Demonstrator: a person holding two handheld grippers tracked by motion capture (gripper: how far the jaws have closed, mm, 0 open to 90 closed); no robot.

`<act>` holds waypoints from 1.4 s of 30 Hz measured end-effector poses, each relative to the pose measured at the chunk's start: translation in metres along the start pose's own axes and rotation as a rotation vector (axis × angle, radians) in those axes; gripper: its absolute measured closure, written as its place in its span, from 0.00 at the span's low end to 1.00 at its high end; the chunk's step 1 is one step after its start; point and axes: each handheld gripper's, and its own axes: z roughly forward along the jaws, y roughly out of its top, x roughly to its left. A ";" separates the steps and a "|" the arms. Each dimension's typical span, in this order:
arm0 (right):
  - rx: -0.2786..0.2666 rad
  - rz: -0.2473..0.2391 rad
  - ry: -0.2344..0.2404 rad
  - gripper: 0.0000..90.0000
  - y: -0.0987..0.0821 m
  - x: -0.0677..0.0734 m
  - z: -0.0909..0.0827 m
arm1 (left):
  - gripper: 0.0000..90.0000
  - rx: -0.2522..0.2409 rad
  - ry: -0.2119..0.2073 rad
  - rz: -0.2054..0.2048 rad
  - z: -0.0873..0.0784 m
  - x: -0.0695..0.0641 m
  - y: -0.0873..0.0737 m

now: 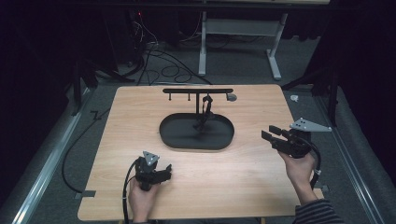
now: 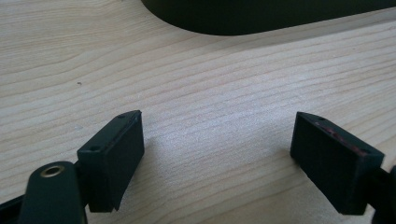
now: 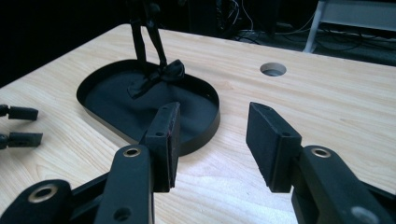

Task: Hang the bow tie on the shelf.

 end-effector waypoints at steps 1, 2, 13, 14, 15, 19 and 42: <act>0.002 0.002 -0.002 0.63 -0.001 0.001 0.000 | 0.20 0.000 0.000 0.000 0.000 0.000 0.000; 0.001 0.000 -0.001 0.63 -0.003 0.001 0.000 | 0.20 0.000 0.000 0.000 0.000 0.000 0.000; 0.002 0.019 0.014 0.63 -0.016 0.005 -0.002 | 0.20 0.000 0.000 0.000 0.000 0.000 0.000; 0.003 0.023 0.017 0.63 -0.017 0.006 -0.003 | 0.20 0.002 -0.001 0.000 0.000 0.000 0.000; 0.003 0.019 0.017 0.63 -0.018 0.006 -0.003 | 0.20 0.000 0.000 0.000 0.000 0.000 0.000; 0.005 0.021 0.019 0.63 -0.022 0.008 -0.003 | 0.20 0.000 0.000 0.000 0.000 0.000 0.000; 0.032 0.052 0.032 0.63 -0.047 0.013 0.002 | 0.20 0.000 0.000 0.000 0.000 0.000 0.000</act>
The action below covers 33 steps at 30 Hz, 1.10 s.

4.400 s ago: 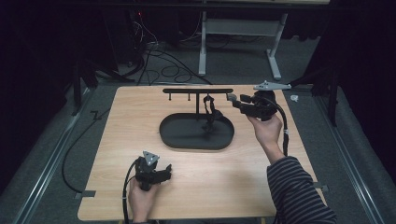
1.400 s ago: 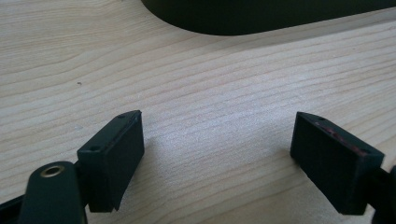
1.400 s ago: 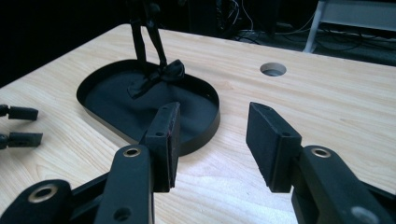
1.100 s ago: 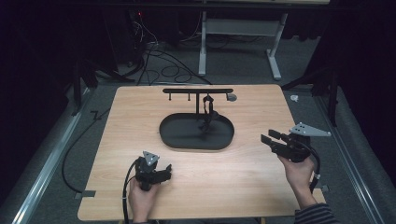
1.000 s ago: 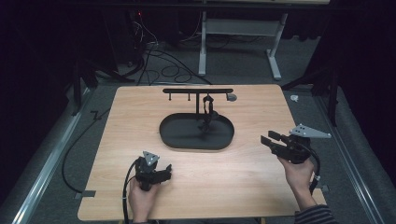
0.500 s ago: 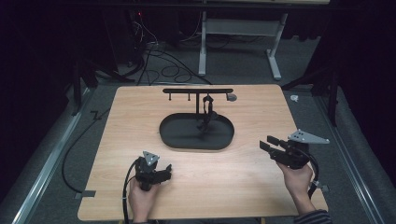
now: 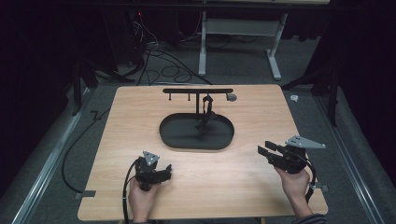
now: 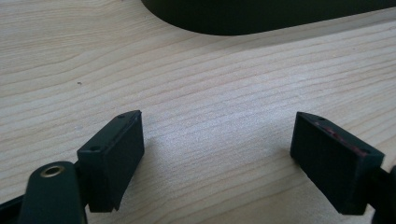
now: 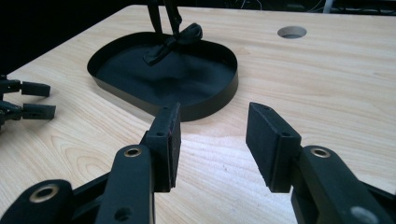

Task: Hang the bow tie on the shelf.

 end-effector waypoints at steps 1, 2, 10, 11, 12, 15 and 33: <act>0.002 0.003 0.001 0.63 -0.001 0.000 0.001 | 0.20 0.000 0.000 0.000 0.000 0.000 0.000; 0.005 0.006 0.000 0.63 -0.003 0.000 0.001 | 0.20 0.000 0.000 0.000 0.000 0.000 0.000; 0.017 0.028 0.003 0.64 -0.014 0.000 0.005 | 0.20 0.000 0.000 0.000 0.000 0.000 0.000; 0.018 0.025 0.002 0.64 -0.015 -0.001 0.005 | 0.20 0.000 0.000 0.000 0.000 0.000 0.000; 0.020 0.028 0.003 0.64 -0.016 -0.001 0.006 | 0.20 0.000 0.000 0.000 0.000 0.000 0.000; 0.026 0.031 0.002 0.64 -0.019 -0.001 0.008 | 0.20 0.000 0.000 0.000 0.000 0.000 0.000; 0.075 0.030 -0.025 0.64 -0.035 0.001 0.023 | 0.20 0.000 0.000 -0.001 0.000 0.000 0.000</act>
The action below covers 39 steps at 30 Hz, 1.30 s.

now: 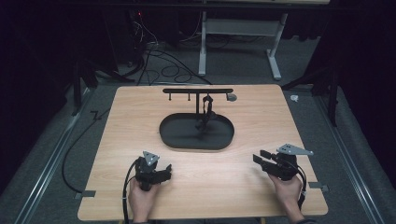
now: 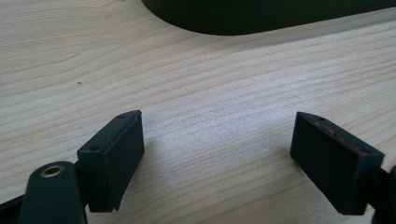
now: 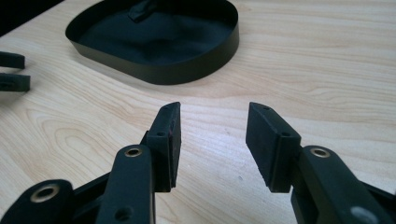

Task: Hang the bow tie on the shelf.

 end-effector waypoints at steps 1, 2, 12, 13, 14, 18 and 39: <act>0.000 -0.004 -0.002 0.64 -0.001 0.000 0.001 | 0.20 0.000 0.000 0.000 0.000 0.000 0.000; 0.003 -0.002 -0.002 0.64 -0.001 0.000 0.001 | 0.20 0.000 0.001 0.000 0.000 0.000 0.000; 0.029 0.008 -0.016 0.64 -0.011 -0.002 0.010 | 0.20 0.000 0.000 0.000 0.000 0.000 0.000; 0.036 0.005 -0.017 0.64 -0.012 -0.002 0.011 | 0.20 -0.001 0.001 0.000 0.000 0.000 0.000; 0.035 0.006 -0.021 0.64 -0.012 -0.002 0.012 | 0.20 0.000 0.000 0.000 0.000 0.000 0.000; 0.044 -0.002 -0.025 0.63 -0.014 -0.001 0.015 | 0.20 0.000 0.000 0.000 0.000 0.000 0.000; 0.116 -0.051 -0.082 0.60 -0.021 0.003 0.028 | 0.20 0.000 0.001 -0.001 0.000 0.000 0.000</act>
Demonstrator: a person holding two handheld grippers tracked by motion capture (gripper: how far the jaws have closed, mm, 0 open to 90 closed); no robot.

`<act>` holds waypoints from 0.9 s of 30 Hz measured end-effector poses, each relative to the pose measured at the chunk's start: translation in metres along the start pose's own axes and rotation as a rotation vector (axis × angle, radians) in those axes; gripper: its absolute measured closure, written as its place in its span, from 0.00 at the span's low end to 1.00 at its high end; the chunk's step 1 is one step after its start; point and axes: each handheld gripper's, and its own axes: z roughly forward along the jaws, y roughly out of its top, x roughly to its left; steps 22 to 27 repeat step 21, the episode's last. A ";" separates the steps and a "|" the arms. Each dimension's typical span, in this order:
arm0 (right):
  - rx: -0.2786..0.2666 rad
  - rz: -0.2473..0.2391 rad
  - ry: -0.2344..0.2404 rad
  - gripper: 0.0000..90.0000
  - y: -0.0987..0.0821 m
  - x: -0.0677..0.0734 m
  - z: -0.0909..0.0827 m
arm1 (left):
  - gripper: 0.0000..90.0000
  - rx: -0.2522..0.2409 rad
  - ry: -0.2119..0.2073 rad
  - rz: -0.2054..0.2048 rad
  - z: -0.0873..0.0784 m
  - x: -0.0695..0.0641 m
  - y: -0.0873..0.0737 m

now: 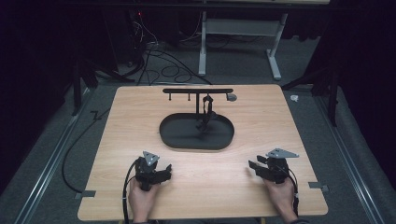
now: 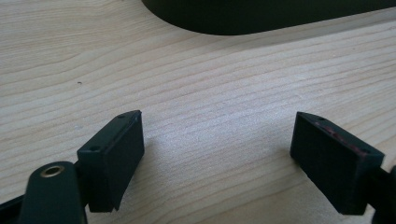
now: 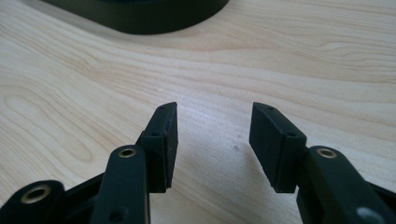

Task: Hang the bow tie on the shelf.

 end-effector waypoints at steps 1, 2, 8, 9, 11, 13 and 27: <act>0.001 -0.008 -0.003 0.59 -0.001 0.000 0.001 | 0.20 0.000 0.000 0.000 0.000 0.000 0.000; 0.018 -0.016 -0.007 0.58 -0.002 0.001 0.003 | 0.20 0.000 0.000 0.000 0.000 0.000 0.000; 0.037 -0.096 -0.052 0.51 -0.005 0.010 0.006 | 0.20 0.000 0.000 0.000 0.000 0.000 0.000; 0.037 -0.104 -0.052 0.51 -0.005 0.011 0.006 | 0.20 0.000 0.000 0.000 0.000 0.000 0.000; 0.036 -0.105 -0.050 0.51 -0.006 0.011 0.006 | 0.20 0.000 0.000 0.000 0.000 0.000 0.000; 0.037 -0.106 -0.049 0.50 -0.005 0.011 0.006 | 0.20 0.000 0.000 0.000 0.000 0.000 0.000; 0.041 -0.110 -0.042 0.48 -0.005 0.011 0.006 | 0.20 0.001 -0.003 0.000 0.000 0.000 0.000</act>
